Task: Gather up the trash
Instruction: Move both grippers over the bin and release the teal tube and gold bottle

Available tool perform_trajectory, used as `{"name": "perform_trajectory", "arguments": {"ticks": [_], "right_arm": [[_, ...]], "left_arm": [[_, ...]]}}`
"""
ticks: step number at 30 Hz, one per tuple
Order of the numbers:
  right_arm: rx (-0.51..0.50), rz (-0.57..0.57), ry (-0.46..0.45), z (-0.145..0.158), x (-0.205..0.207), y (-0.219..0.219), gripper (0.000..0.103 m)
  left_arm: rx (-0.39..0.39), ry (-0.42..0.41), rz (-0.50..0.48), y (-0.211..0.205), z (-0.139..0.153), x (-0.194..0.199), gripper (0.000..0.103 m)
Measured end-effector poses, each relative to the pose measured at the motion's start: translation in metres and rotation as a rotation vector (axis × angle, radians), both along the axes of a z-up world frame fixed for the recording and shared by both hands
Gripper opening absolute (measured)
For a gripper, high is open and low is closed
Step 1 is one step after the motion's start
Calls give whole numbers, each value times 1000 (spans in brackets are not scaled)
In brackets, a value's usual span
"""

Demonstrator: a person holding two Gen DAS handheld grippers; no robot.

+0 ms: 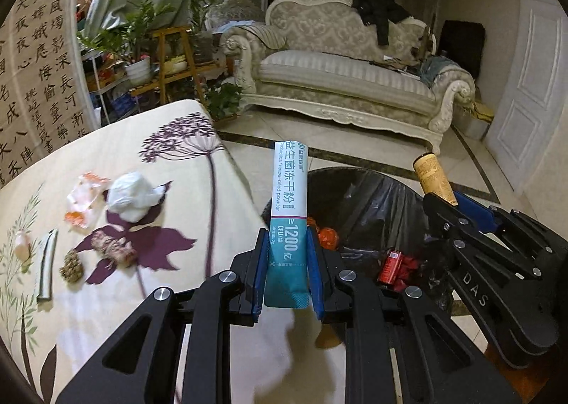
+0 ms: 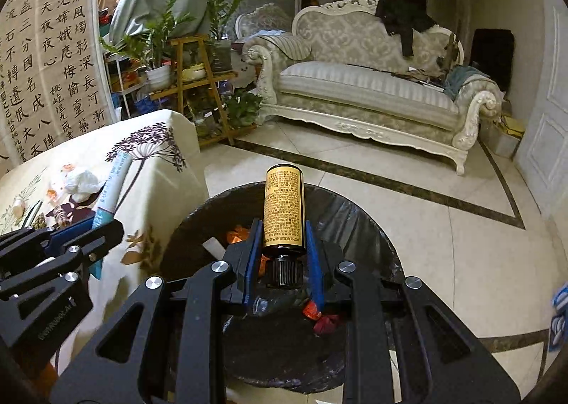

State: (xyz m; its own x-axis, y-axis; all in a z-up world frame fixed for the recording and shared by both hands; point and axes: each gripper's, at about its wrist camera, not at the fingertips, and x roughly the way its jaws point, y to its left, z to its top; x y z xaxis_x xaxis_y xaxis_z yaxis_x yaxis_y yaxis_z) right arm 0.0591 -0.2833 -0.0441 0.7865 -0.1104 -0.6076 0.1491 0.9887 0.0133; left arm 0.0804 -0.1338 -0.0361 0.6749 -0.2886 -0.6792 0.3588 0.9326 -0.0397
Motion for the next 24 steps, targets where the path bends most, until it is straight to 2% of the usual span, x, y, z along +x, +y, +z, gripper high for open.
{"name": "perform_trajectory", "arguments": {"ticks": [6, 8, 9, 10, 12, 13, 17, 20, 22, 24], "right_arm": [[17, -7, 14, -7, 11, -9, 23], [24, -15, 18, -10, 13, -11, 24], [32, -17, 26, -12, 15, -13, 26], [37, -20, 28, -12, 15, -15, 31], [43, -32, 23, -12, 16, -18, 39], [44, -35, 20, -12, 15, -19, 40], [48, -47, 21, -11, 15, -20, 45], [50, -55, 20, -10, 13, -21, 51], [61, -60, 20, -9, 12, -21, 64], [81, -55, 18, -8, 11, -22, 70]], "left_arm": [[35, 8, -36, -17, -6, 9, 22], [43, 29, -44, -21, -9, 14, 26], [45, 38, -43, -23, -10, 15, 34], [46, 46, -37, -22, -10, 17, 46], [32, 42, -27, -21, -9, 17, 52], [29, 38, -23, -20, -8, 16, 55], [18, 42, -4, -16, -8, 17, 58], [18, 26, 16, -12, -4, 15, 64], [17, 16, 27, -9, -1, 13, 67], [14, 13, 37, -3, 2, 12, 69]]}}
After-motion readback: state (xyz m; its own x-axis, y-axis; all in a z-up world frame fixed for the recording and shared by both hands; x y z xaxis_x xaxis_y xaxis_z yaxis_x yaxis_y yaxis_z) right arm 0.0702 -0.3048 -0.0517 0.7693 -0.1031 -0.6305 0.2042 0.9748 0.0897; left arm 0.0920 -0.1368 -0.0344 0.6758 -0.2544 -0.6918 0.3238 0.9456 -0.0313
